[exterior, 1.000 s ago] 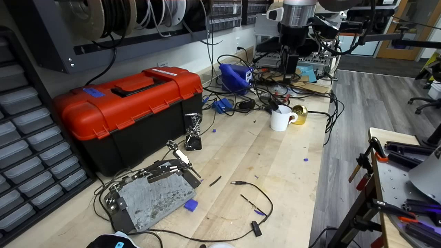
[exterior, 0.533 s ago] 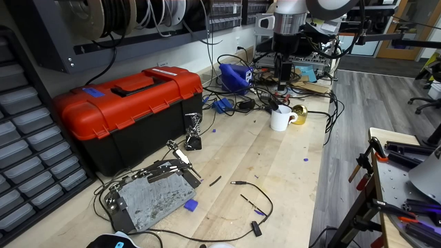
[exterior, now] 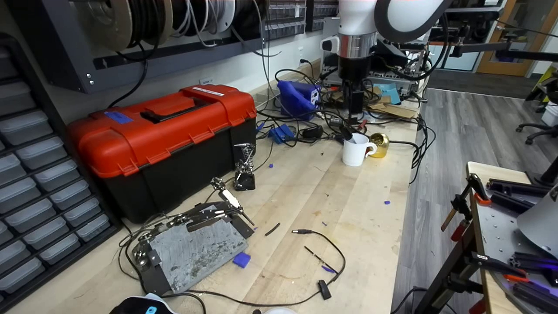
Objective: Move the marker out of the white cup and place it on the table
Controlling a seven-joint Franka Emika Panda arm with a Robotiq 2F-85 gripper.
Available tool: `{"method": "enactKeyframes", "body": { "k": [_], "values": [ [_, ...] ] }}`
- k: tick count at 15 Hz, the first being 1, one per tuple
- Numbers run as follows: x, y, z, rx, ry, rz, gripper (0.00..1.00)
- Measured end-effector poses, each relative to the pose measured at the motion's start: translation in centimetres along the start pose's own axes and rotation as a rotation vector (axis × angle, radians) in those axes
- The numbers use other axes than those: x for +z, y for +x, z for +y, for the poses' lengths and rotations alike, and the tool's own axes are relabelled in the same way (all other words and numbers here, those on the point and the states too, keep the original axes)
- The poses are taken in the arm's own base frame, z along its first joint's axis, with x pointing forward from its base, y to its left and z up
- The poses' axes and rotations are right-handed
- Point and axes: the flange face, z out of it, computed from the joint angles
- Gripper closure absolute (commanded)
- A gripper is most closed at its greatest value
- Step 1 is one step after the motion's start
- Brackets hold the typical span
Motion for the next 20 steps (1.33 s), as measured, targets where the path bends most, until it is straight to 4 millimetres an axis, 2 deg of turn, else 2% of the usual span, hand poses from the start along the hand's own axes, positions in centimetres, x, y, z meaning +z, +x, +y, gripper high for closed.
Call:
{"method": "enactKeyframes", "body": {
  "k": [9, 18, 19, 20],
  "values": [
    [3.4, 1.9, 0.4, -0.007, 0.023, -0.05, 0.0],
    [6.1, 2.1, 0.6, -0.004, 0.046, -0.092, 0.0],
    [6.2, 2.1, 0.6, -0.004, 0.047, -0.093, 0.22],
    [6.4, 2.2, 0.6, -0.004, 0.047, -0.095, 0.28]
  ]
}}
